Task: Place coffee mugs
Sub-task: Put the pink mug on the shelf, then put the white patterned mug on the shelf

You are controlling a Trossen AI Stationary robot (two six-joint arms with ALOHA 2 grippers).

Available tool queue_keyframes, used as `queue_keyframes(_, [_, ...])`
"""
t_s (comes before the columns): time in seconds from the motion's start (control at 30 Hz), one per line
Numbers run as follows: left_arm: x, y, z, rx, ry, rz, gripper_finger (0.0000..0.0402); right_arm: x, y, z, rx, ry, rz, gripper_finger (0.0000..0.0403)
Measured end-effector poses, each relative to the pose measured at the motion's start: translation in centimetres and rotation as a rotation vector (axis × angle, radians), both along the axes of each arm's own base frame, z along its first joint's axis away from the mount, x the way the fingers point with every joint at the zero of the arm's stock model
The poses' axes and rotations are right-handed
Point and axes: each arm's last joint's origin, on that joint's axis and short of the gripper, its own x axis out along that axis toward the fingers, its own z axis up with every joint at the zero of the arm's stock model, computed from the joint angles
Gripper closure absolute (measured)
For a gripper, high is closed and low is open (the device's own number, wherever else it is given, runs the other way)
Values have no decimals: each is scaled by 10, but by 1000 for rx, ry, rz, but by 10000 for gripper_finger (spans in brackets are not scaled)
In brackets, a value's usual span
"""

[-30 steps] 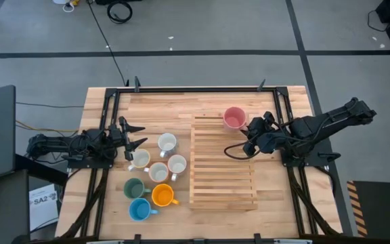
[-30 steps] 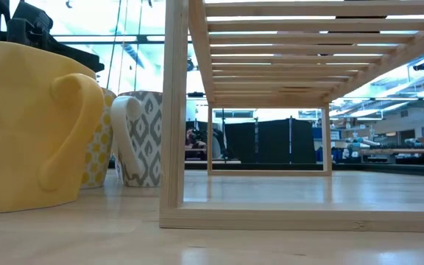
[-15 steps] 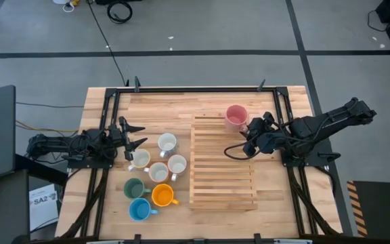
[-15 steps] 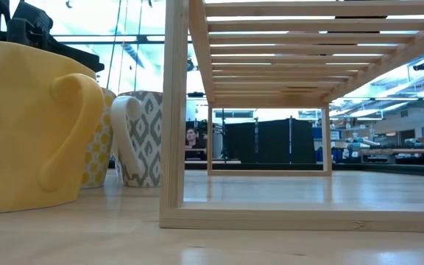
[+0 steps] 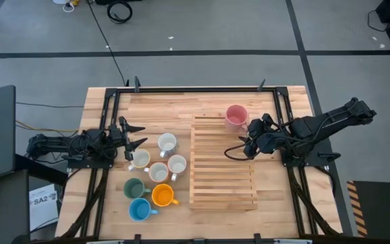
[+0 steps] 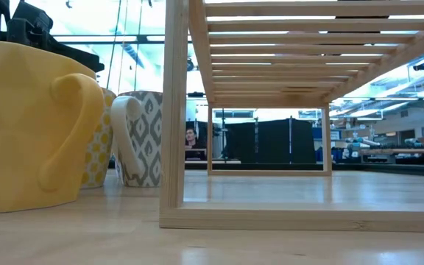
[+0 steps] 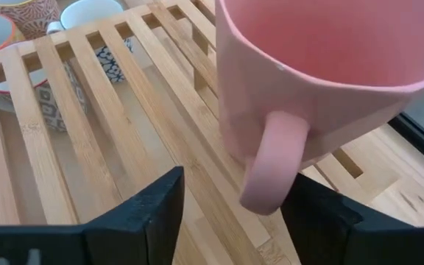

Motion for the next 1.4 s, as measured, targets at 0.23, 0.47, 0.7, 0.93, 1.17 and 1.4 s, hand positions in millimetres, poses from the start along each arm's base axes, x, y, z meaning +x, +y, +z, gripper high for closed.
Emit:
queue_keyframes(0.23, [0, 0, 0, 0, 0, 0, 178, 0, 0, 0, -31, 22, 33, 175])
queue_keyframes(0.47, [0, 0, 2, -4, -19, 2, 178, -3, 2, 7, 12, 82, 122, 176])
queue_keyframes(0.7, [-1, 0, 8, -104, -112, -10, 178, -6, 4, 17, 115, 102, 176, 176])
queue_keyframes(0.93, [-1, 0, 10, -132, -141, -16, 178, -6, 4, 17, 137, 109, 185, 176])
queue_keyframes(1.17, [1, -2, 22, -164, -129, -36, 178, -8, 6, 15, 236, 128, 190, 176])
queue_keyframes(1.4, [16, -7, 43, -240, -17, -68, 178, -13, 9, 12, 431, 177, 126, 176])
